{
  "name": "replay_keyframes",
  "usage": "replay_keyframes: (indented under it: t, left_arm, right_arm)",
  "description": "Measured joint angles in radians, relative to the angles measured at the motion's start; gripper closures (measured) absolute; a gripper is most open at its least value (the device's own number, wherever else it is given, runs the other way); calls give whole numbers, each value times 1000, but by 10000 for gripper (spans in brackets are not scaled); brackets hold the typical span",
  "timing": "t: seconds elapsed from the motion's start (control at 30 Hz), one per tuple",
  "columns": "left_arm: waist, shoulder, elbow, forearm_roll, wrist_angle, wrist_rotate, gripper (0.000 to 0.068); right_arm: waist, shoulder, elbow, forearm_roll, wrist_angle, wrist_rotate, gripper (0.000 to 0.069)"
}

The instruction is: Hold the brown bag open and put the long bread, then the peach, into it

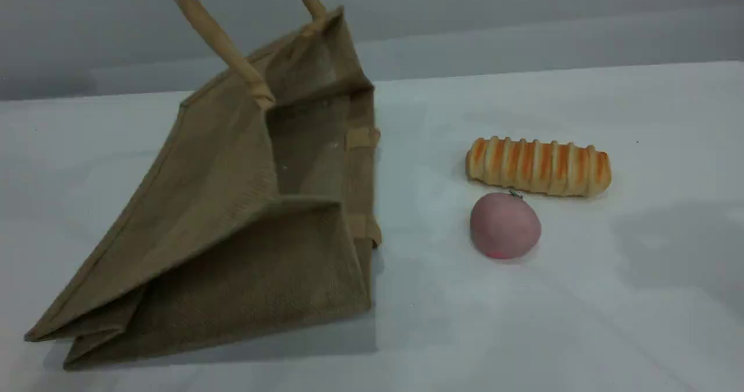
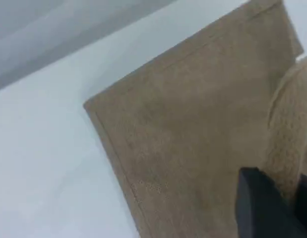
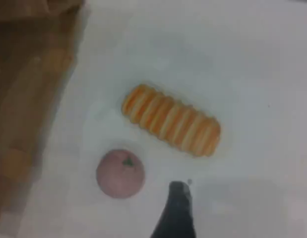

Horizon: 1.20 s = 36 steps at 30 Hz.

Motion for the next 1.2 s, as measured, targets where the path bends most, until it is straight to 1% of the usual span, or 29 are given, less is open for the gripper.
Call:
replay_keyframes:
  t: [0.13, 0.2, 0.27, 0.37, 0.5, 0.6, 0.67, 0.9, 1.1, 1.2]
  left_arm:
    - [0, -2, -68, -7, 77, 35, 584]
    - [0, -2, -104, -12, 87, 56, 584]
    - [0, -2, -142, -35, 85, 80, 584]
    - [0, -1, -205, -86, 85, 86, 584]
    - [0, -1, -272, -179, 81, 152, 584]
    - [-1, -2, -291, -235, 79, 176, 584]
    - [-1, -5, -291, -255, 79, 205, 584]
    - [-1, -12, -291, -257, 79, 216, 584]
    - [-1, -12, -291, -255, 79, 215, 584]
    - [-1, -12, -291, -254, 79, 215, 584]
  right_arm:
    - [0, 54, 0, 33, 0, -26, 122]
    - [0, 77, 0, 47, -7, -56, 122]
    - [0, 95, 0, 57, -10, -91, 122]
    - [0, 117, 0, 74, -17, -157, 122]
    - [0, 136, 0, 78, -33, -231, 122]
    - [0, 148, 0, 87, -43, -281, 122]
    - [0, 159, 0, 98, -48, -322, 122]
    - [2, 211, 0, 130, -61, -515, 122]
    - [34, 289, 0, 126, -69, -681, 122]
    - [57, 337, 0, 135, -96, -756, 122]
